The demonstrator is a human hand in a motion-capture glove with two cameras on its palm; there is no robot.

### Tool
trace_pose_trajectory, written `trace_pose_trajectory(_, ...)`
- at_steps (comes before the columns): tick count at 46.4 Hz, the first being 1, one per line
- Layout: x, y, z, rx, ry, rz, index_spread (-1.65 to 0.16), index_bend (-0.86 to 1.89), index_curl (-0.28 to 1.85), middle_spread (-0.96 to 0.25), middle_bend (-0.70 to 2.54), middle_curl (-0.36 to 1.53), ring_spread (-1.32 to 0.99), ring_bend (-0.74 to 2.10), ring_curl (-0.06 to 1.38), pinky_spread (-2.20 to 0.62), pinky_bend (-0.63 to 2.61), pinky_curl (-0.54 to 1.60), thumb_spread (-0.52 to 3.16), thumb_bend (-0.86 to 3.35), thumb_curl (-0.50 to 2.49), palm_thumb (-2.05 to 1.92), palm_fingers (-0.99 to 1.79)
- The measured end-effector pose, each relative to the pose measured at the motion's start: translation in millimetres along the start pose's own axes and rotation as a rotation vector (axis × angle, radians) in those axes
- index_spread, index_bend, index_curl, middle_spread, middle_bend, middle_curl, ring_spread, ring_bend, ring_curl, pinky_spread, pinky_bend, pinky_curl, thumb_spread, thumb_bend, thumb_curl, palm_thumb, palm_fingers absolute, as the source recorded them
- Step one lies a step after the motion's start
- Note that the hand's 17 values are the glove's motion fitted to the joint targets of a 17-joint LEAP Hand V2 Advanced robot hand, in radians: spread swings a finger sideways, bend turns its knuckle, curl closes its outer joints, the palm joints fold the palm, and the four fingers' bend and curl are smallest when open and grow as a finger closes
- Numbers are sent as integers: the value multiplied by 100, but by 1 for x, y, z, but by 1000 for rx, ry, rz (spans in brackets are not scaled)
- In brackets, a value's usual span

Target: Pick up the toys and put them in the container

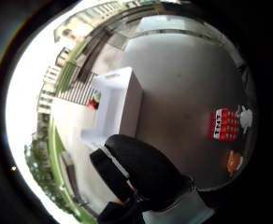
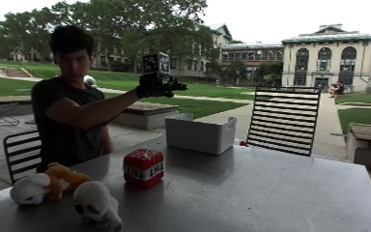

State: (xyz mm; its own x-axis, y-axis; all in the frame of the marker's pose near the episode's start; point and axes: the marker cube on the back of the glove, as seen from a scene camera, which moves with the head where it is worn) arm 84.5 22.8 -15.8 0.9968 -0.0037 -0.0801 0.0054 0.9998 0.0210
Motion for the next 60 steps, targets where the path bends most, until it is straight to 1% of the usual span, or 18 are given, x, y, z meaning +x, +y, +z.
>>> trace_pose_trajectory(11, 96, 1, 35, -32, -12, 99, -25, 13, 24, -4, 20, 27, -19, 18, 15, -2, 48, 28, 98, -10, 7, -15, -10)
trace_pose_trajectory(18, 150, -1, 70, -62, -4, 115, -28, 14, 24, -5, 18, 28, -19, 17, 16, -1, 49, 30, 97, -10, 8, -15, -12)
trace_pose_trajectory(24, 152, 13, 92, -120, -18, 125, -30, 14, 24, -5, 18, 29, -19, 16, 16, -1, 50, 31, 96, -11, 9, -15, -13)
trace_pose_trajectory(30, 164, 17, 127, -155, -42, 128, -30, 12, 24, -5, 17, 30, -18, 16, 17, 0, 52, 32, 95, -10, 10, -15, -16)
trace_pose_trajectory(34, 166, 18, 141, -169, -62, 138, -31, 11, 23, -5, 17, 30, -17, 16, 17, 0, 53, 33, 95, -10, 10, -15, -17)
trace_pose_trajectory(39, 169, 23, 175, -217, -105, 150, -31, 13, 24, -6, 14, 29, -15, 12, 16, 1, 58, 34, 94, -10, 11, -14, -22)
trace_pose_trajectory(48, 177, 24, 216, -290, -106, 172, -31, 13, 25, -5, 9, 25, -10, 9, 12, 4, 76, 39, 97, -6, 14, -7, -29)
trace_pose_trajectory(51, 177, 26, 225, -284, -88, 159, -31, 13, 25, -5, 10, 24, -8, 10, 12, 5, 81, 40, 98, -5, 15, -5, -29)
trace_pose_trajectory(56, 171, 32, 232, -276, -83, 170, -32, 15, 25, -6, 12, 23, -7, 10, 11, 6, 90, 43, 103, 0, 18, 3, -22)
trace_pose_trajectory(60, 176, 31, 238, -291, -63, 167, -33, 16, 26, -6, 11, 22, -6, 11, 9, 6, 103, 45, 107, 4, 21, 13, -15)
